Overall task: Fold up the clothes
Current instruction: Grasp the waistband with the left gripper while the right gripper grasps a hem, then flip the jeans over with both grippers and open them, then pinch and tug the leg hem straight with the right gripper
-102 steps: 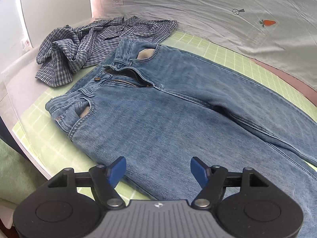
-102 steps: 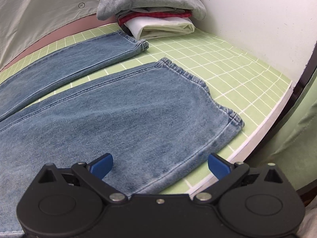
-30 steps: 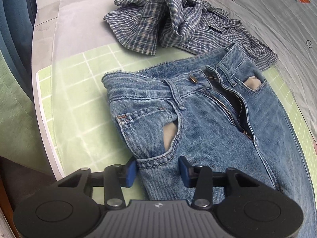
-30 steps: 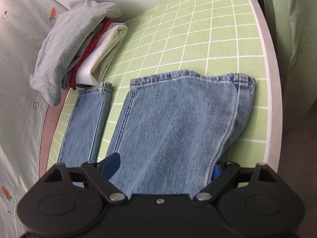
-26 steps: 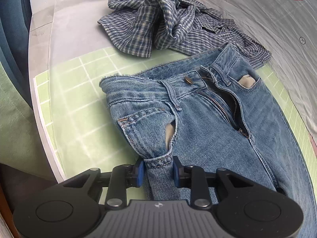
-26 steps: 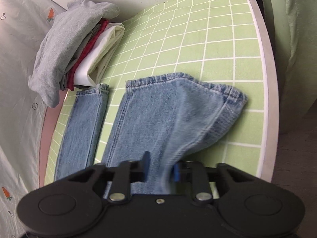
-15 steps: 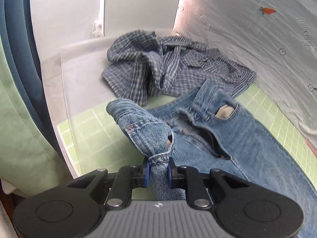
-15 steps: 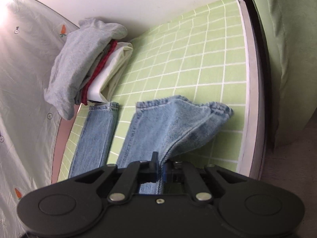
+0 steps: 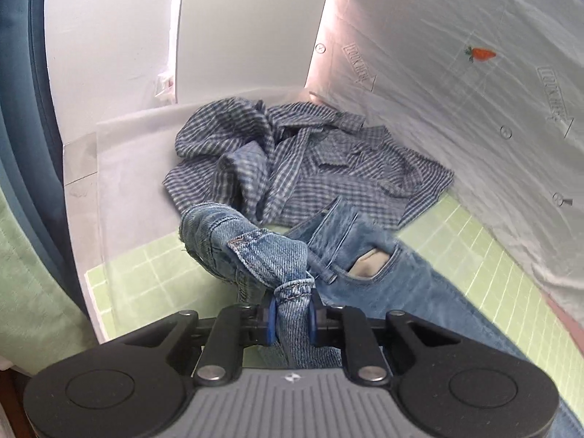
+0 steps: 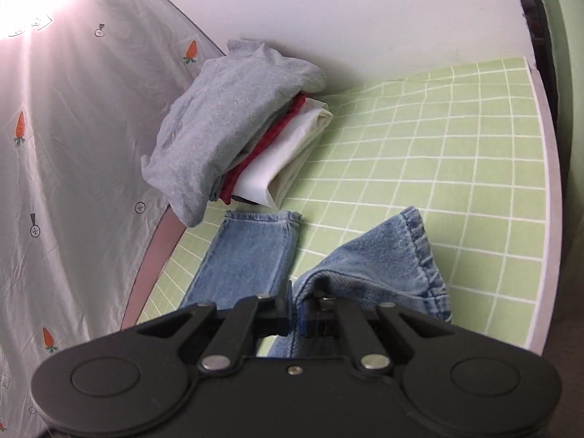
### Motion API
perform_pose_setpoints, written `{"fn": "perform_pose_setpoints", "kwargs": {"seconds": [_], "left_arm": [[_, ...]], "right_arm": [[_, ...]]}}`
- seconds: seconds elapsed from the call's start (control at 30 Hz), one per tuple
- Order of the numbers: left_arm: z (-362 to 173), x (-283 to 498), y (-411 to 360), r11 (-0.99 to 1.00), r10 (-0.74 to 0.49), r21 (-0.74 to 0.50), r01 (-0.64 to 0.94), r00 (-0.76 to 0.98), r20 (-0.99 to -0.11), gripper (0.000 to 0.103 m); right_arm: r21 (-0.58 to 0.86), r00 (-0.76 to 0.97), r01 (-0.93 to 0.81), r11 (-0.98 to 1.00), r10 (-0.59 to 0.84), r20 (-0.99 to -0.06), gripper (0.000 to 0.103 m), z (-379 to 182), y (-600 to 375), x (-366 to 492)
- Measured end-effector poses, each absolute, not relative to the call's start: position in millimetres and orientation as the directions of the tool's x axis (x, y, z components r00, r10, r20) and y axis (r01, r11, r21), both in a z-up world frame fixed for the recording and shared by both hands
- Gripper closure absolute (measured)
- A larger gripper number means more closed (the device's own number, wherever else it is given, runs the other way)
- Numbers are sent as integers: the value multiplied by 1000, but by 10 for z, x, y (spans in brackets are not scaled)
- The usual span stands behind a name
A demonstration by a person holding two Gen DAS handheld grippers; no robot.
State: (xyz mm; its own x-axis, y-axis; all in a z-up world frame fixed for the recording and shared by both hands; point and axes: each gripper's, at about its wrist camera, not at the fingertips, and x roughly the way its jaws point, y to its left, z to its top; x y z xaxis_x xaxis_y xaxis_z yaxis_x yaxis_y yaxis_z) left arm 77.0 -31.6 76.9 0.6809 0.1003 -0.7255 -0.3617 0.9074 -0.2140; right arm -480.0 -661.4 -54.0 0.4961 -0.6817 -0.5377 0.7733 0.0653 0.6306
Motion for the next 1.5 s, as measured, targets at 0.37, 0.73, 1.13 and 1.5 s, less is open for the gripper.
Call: {"fn": "perform_pose_setpoints", "kwargs": {"seconds": [0.37, 0.73, 1.13, 1.5], "left_arm": [[619, 1748, -819, 894, 96, -233, -383, 670, -736, 84], [139, 3108, -1399, 933, 107, -139, -332, 626, -772, 59], [-178, 2278, -1816, 987, 28, -62, -150, 531, -847, 29], [-502, 1753, -2167, 1000, -11, -20, -16, 445, -895, 27]], "right_arm": [[528, 476, 837, 140, -663, -578, 99, -635, -7251, -3710], [309, 466, 880, 361, -528, -710, 58, -1106, -8318, -1707], [113, 198, 978, 178, -587, -785, 20, -1472, -7633, -2682], [71, 218, 962, 263, -591, -776, 40, -1622, -7526, -2648]]}}
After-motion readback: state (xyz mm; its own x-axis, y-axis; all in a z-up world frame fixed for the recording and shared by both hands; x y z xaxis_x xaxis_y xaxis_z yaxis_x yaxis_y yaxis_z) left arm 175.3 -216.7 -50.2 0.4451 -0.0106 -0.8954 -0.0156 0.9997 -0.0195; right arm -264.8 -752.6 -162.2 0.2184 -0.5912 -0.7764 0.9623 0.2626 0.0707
